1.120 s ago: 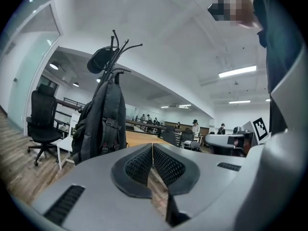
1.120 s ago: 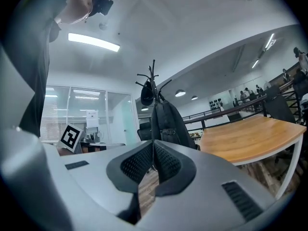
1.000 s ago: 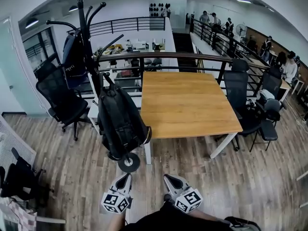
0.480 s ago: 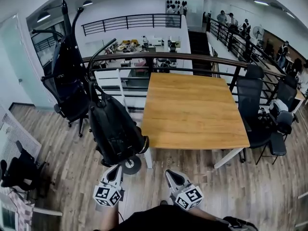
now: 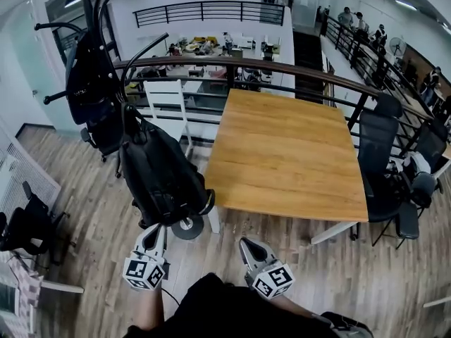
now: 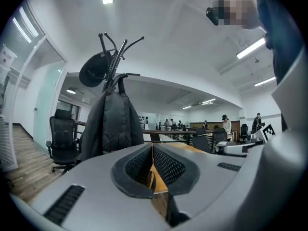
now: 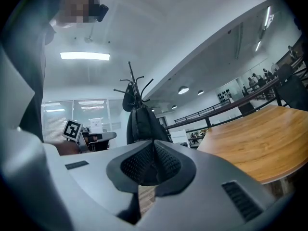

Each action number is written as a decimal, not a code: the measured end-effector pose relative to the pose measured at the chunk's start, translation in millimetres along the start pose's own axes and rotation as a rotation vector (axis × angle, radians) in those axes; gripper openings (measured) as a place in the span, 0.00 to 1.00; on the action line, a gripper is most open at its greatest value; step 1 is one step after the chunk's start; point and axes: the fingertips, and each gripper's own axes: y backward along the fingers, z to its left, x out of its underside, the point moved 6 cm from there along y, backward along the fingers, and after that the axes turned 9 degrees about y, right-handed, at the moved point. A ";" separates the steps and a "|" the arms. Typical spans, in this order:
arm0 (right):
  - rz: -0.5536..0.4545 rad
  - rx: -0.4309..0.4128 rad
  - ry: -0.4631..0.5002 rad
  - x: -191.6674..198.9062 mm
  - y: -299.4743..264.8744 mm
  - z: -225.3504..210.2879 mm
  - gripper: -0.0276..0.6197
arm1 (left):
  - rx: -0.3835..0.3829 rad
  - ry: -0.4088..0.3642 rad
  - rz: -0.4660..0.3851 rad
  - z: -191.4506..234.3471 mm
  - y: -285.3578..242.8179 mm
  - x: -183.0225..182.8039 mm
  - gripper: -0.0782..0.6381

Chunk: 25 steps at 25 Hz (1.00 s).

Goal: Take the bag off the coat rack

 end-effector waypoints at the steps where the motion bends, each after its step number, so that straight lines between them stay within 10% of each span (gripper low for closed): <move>1: 0.002 -0.002 -0.001 -0.2 -2.8 -3.1 0.09 | -0.008 -0.005 -0.005 2.3 -1.7 -3.3 0.13; 25: 0.039 -0.171 0.101 -35.1 -175.8 -93.6 0.09 | -0.308 0.004 -0.187 82.2 -47.2 -85.3 0.13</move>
